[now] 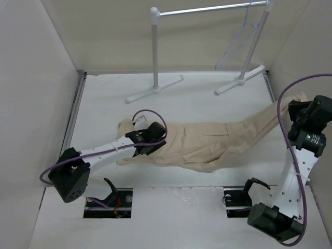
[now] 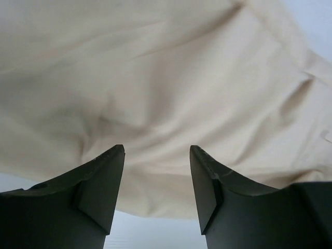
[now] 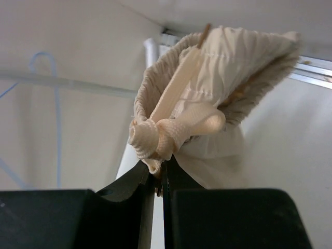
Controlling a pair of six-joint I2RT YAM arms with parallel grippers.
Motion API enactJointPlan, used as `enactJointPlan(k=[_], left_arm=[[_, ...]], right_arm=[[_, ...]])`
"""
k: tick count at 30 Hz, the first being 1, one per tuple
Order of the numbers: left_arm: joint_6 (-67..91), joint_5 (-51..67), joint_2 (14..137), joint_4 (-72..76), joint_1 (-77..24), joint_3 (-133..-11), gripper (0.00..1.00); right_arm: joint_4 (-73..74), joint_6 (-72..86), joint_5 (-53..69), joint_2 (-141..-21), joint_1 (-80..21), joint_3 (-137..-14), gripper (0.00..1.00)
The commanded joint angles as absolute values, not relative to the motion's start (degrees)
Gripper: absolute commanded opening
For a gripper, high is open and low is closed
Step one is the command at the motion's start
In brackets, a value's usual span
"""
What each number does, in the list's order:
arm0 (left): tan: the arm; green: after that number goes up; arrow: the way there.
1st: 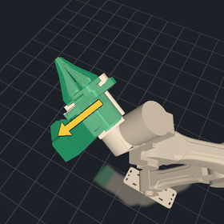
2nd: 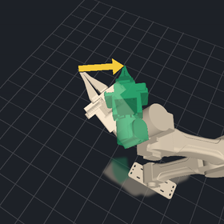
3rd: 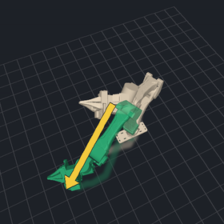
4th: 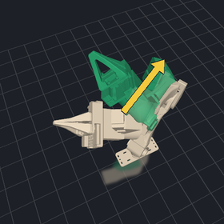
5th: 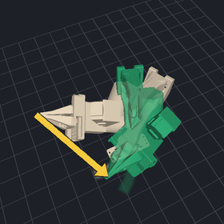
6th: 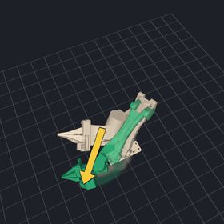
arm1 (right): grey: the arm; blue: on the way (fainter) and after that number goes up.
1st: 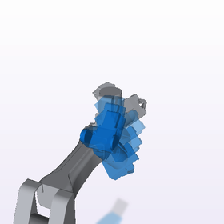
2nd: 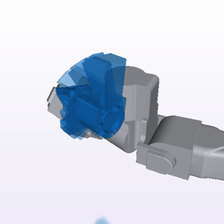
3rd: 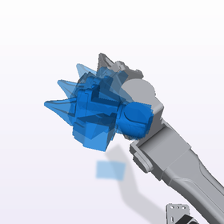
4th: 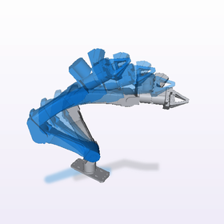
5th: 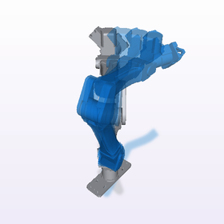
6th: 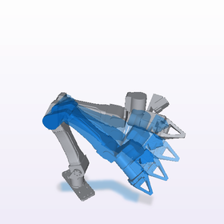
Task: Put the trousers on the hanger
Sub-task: Fold the trousers at the center of the board.
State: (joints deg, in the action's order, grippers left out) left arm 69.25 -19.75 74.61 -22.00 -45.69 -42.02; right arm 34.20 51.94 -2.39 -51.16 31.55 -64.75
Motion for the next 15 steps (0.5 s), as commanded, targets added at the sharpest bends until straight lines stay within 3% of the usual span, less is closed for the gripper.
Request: enactJointPlan(k=[1, 6, 15], left_arm=[[73.3, -23.7, 76.7, -23.3, -49.4, -49.6, 0.51], [69.9, -22.8, 64.2, -26.4, -39.6, -47.4, 0.53], [51.0, -11.4, 43.1, -37.4, -4.2, -44.3, 0.54]], right_arm=[[32.9, 48.0, 0.5, -51.3, 26.2, -70.2, 0.12], [33.0, 45.4, -0.6, -51.0, 9.1, -74.0, 0.11], [32.7, 48.3, -20.9, -66.7, -37.1, -86.7, 0.11]])
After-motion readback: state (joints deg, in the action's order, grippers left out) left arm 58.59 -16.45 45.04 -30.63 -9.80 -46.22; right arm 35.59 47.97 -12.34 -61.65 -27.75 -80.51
